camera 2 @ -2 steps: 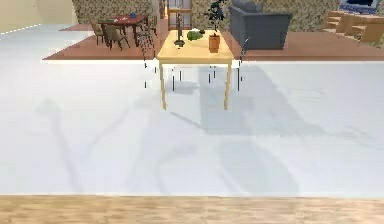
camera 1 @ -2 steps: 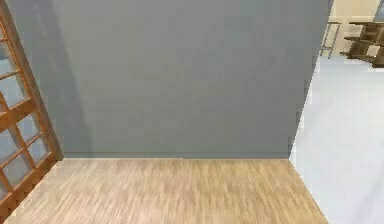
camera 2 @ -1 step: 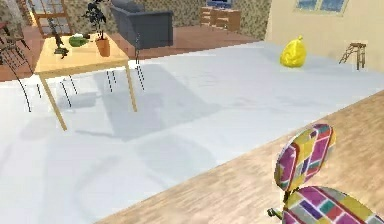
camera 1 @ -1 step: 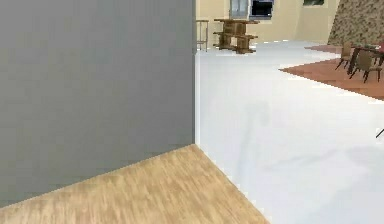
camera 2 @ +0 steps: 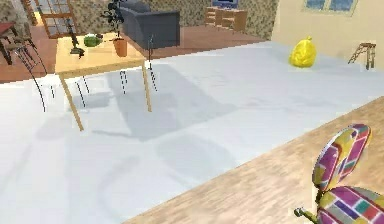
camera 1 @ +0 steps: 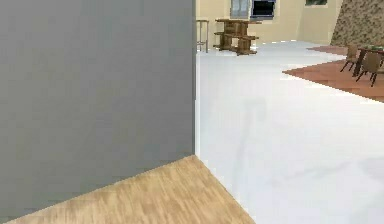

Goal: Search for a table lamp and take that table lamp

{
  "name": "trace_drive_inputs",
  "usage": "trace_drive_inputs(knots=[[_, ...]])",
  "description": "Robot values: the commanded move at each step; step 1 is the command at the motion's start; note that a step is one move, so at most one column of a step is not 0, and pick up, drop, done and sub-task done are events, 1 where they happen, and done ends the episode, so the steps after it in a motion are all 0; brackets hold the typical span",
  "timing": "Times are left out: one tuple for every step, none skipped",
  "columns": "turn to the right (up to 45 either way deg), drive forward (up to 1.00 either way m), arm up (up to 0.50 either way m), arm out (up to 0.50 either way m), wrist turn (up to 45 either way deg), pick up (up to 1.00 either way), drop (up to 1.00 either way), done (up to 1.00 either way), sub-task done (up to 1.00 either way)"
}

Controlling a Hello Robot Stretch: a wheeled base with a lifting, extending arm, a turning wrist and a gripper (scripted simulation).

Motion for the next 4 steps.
trace_drive_inputs(knots=[[-45.0,0.00,0.00,0.00,0.0,0.00,0.00,0.00,0.00],[-45.0,0.00,0.00,0.00,0.0,0.00,0.00,0.00,0.00],[-9.0,0.00,0.00,0.00,0.0,0.00,0.00,0.00,0.00],[0.0,0.45,0.00,0.00,0.0,0.00,0.00,0.00,0.00]])
